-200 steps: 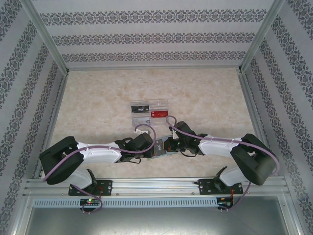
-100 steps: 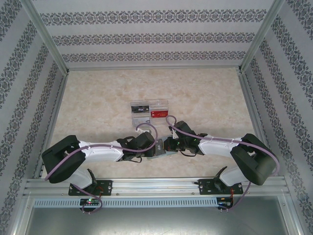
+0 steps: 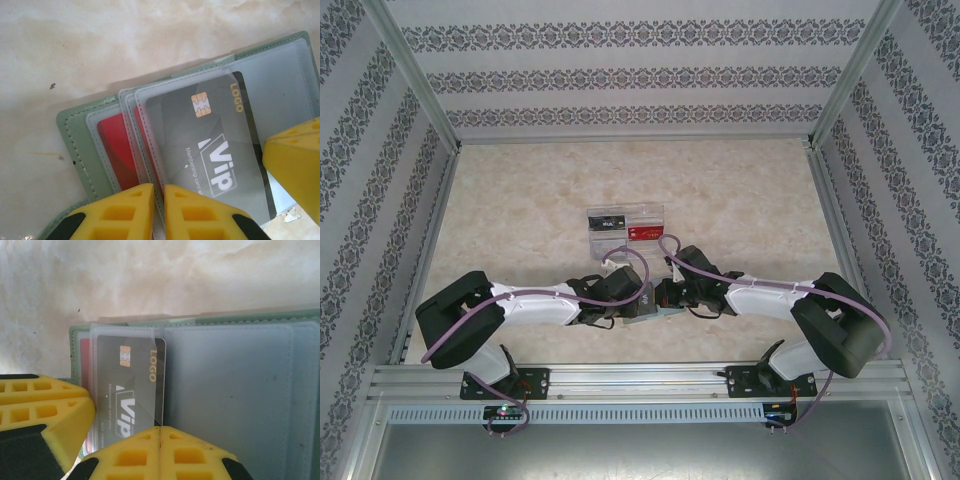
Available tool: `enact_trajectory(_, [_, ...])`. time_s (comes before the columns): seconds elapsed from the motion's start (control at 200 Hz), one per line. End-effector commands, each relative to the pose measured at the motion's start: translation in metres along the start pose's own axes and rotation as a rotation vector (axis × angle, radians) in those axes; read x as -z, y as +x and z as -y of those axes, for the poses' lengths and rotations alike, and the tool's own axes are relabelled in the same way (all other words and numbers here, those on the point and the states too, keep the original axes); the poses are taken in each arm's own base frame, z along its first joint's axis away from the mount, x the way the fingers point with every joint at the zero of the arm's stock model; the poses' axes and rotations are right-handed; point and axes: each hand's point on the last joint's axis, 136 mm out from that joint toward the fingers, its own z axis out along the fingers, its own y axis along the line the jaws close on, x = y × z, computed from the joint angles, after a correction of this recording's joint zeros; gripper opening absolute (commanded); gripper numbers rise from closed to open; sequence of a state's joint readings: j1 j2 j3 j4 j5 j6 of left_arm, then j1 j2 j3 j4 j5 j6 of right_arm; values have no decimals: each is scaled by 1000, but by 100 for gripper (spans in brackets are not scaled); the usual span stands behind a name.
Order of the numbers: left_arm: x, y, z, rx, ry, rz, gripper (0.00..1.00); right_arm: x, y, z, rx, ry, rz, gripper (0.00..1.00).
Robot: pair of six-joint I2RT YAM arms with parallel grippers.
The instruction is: Take the credit cards out of the card holder
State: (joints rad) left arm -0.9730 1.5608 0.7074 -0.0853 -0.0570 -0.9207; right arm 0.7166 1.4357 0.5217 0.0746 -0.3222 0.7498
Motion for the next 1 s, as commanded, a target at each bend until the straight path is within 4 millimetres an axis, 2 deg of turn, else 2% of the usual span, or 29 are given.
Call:
enact_trajectory(0.0, [-6, 19, -35, -11, -133, -74, 14, 4, -3, 9, 11, 30, 15, 0])
enact_trajectory(0.3, [-7, 19, -33, -13, -131, -78, 9, 7, -2, 14, -3, 24, 17, 0])
enact_trajectory(0.36, [-7, 18, -32, -14, -131, -80, 8, 7, -3, 9, 4, -3, 18, 13])
enact_trajectory(0.425, [-8, 19, -32, -14, -131, -84, 8, 7, -5, 5, 8, -21, 25, 18])
enact_trajectory(0.53, [-9, 20, -31, -15, -130, -88, 5, 8, -8, 2, 14, -30, 33, 22])
enact_trajectory(0.764, [-8, 18, -29, -18, -126, -87, 5, 4, -10, -3, 24, -52, 25, 22])
enact_trajectory(0.994, [-8, 19, -29, -17, -125, -90, 5, -4, -7, 3, 10, -41, 3, 22])
